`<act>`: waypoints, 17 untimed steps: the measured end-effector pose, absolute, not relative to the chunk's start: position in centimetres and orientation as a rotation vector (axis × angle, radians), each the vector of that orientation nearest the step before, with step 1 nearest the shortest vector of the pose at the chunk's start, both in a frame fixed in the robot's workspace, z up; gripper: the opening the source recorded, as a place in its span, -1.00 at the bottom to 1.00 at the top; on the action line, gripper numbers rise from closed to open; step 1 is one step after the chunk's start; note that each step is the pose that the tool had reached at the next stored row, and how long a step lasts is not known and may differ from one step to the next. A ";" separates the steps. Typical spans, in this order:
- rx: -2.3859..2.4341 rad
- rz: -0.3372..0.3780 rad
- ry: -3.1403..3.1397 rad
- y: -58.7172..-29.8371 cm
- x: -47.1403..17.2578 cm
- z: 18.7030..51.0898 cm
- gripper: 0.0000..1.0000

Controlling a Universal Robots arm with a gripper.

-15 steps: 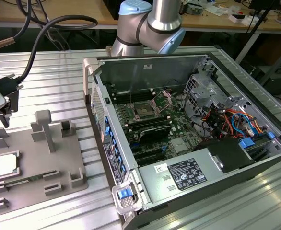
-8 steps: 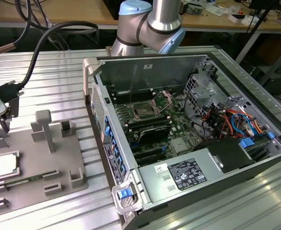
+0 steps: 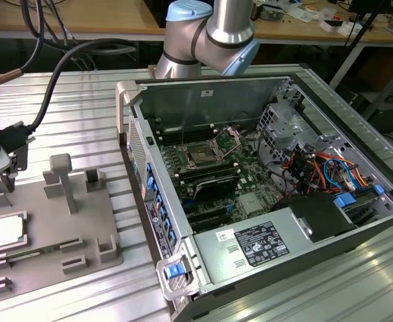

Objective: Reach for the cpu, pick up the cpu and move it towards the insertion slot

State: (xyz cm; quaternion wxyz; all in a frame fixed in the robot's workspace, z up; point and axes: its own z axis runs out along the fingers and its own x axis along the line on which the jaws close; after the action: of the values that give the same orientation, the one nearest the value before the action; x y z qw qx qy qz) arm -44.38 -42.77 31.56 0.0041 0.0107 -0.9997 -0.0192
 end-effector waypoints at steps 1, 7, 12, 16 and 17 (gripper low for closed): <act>0.034 -0.060 -3.132 -42.8 -44.4 31.5 0.21; 0.034 -0.060 -3.133 -43.1 -44.4 31.3 0.21; 0.034 -0.060 -3.133 -43.2 -44.4 31.2 0.21; 0.034 -0.060 -3.132 -43.2 -44.4 31.2 0.21; 0.034 -0.060 -3.132 -43.2 -44.4 31.2 0.21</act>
State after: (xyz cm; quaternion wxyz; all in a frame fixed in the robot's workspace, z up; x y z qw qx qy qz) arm -44.38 -43.16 31.24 0.0042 0.0108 -0.9997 -0.0192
